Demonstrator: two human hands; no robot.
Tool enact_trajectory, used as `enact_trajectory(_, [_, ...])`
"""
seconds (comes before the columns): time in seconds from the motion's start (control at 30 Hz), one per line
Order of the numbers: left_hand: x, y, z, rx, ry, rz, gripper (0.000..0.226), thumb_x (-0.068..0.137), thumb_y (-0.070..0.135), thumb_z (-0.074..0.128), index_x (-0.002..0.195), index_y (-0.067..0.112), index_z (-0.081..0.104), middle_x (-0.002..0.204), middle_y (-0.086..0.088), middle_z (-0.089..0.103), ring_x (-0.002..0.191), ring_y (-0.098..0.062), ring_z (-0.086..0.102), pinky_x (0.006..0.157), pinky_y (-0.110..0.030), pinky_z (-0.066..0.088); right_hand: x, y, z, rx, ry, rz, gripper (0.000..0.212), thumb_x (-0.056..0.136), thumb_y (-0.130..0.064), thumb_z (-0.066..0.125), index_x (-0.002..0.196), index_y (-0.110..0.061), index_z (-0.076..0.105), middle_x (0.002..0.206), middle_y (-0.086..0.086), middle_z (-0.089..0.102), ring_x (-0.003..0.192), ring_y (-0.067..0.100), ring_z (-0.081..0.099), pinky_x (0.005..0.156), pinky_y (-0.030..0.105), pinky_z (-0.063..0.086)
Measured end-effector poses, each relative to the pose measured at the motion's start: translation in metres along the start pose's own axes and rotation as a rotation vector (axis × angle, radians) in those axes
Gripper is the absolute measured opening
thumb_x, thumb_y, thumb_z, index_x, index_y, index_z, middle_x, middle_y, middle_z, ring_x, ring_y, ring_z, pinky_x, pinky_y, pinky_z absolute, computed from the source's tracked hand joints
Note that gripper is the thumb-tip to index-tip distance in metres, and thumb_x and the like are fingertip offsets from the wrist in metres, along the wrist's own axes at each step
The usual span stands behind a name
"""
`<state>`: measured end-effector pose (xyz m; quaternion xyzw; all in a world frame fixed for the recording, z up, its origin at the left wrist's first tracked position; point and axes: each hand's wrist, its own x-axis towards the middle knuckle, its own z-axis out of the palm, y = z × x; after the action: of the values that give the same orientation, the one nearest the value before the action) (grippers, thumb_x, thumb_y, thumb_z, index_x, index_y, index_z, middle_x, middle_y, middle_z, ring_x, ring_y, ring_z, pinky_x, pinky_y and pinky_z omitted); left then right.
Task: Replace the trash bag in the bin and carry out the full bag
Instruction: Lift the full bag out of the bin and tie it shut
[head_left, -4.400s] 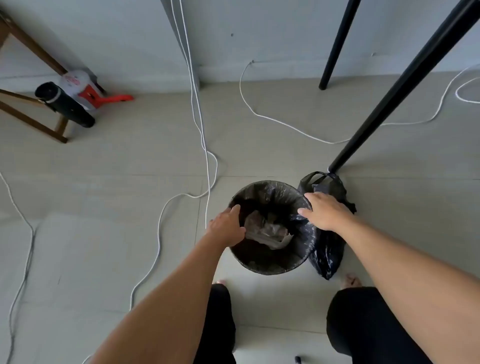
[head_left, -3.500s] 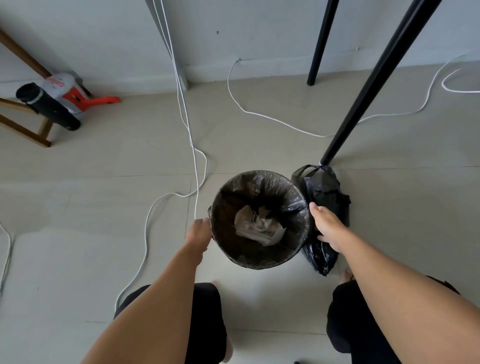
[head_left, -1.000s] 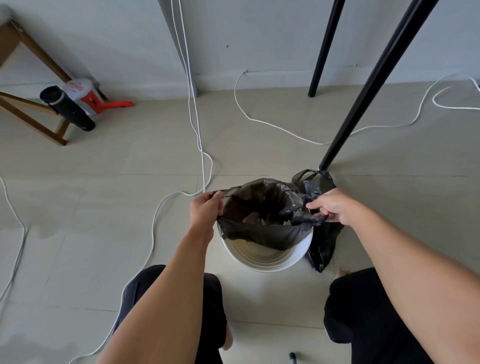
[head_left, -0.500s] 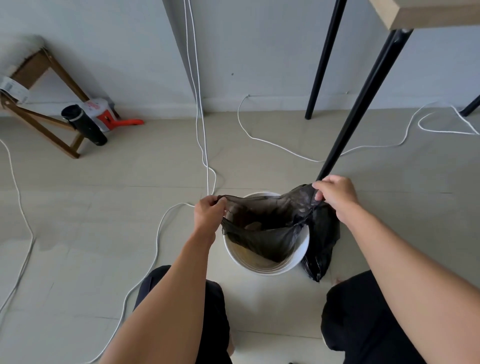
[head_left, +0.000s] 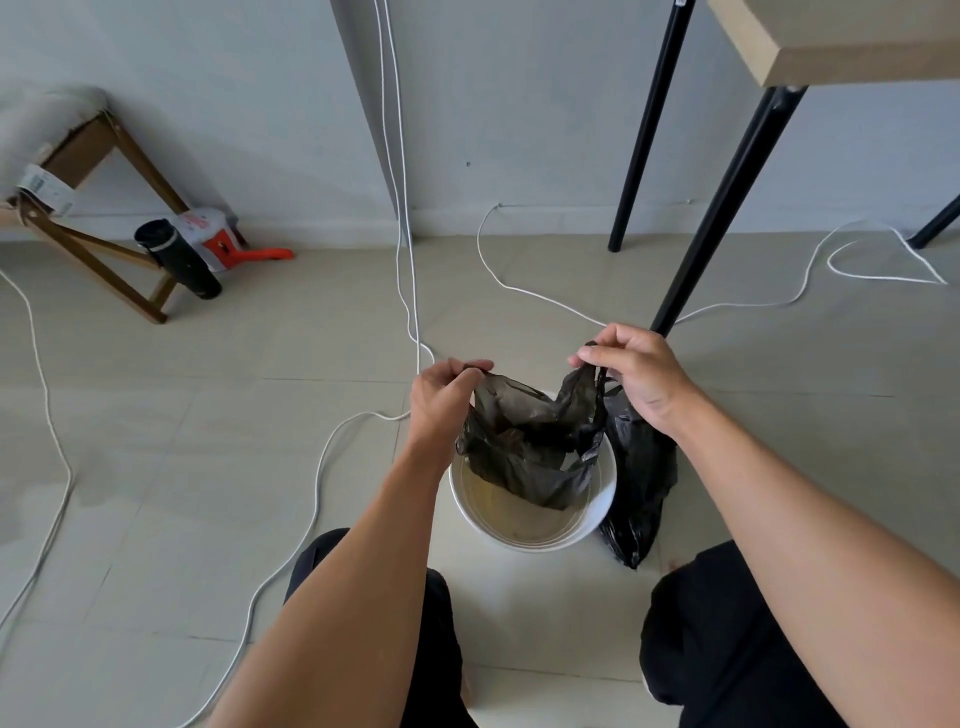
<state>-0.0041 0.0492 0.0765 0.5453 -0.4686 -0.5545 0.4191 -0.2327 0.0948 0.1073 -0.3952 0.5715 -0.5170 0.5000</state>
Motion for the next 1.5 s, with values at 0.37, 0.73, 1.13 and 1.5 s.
enact_trajectory(0.37, [-0.004, 0.005, 0.032, 0.327, -0.174, 0.104, 0.031, 0.093, 0.005, 0.044, 0.107, 0.014, 0.07, 0.057, 0.013, 0.048, 0.048, -0.001, 0.038, 0.052, -0.019, 0.034, 0.001, 0.01, 0.023, -0.097, -0.236, 0.062, 0.023, 0.094, 0.003, 0.054, 0.106, -0.009, 0.07, 0.08, 0.005, 0.068, 0.075, 0.014, 0.059, 0.083, 0.022, 0.051])
enact_trajectory(0.73, [-0.02, 0.002, 0.041, 0.29, -0.358, 0.041, 0.03, 0.087, -0.008, 0.042, 0.107, 0.013, 0.037, 0.068, -0.004, 0.063, 0.071, -0.021, 0.059, 0.07, -0.036, 0.045, -0.002, 0.018, 0.028, -0.102, -0.254, 0.258, 0.05, 0.082, -0.012, 0.075, 0.126, -0.018, 0.052, 0.08, 0.016, 0.075, 0.072, 0.02, 0.067, 0.081, 0.031, 0.054])
enact_trajectory(1.13, [-0.029, -0.003, 0.037, 0.3, -0.342, 0.077, 0.034, 0.08, 0.006, 0.055, 0.104, 0.028, 0.045, 0.062, 0.0, 0.061, 0.057, -0.016, 0.048, 0.057, -0.031, 0.041, -0.009, 0.019, 0.031, -0.101, -0.123, 0.29, 0.017, 0.078, -0.013, 0.079, 0.078, -0.013, 0.062, 0.077, 0.01, 0.062, 0.073, 0.02, 0.058, 0.07, 0.033, 0.045])
enact_trajectory(1.5, [-0.025, -0.005, 0.045, 0.593, -0.19, 0.279, 0.017, 0.09, 0.011, 0.057, 0.078, 0.016, 0.069, 0.073, 0.008, 0.056, 0.065, -0.002, 0.049, 0.056, -0.012, 0.031, 0.0, 0.016, 0.035, -0.226, -0.04, 0.129, 0.028, 0.08, -0.019, 0.079, 0.066, -0.017, 0.054, 0.051, -0.01, 0.048, 0.05, 0.006, 0.044, 0.052, 0.022, 0.039])
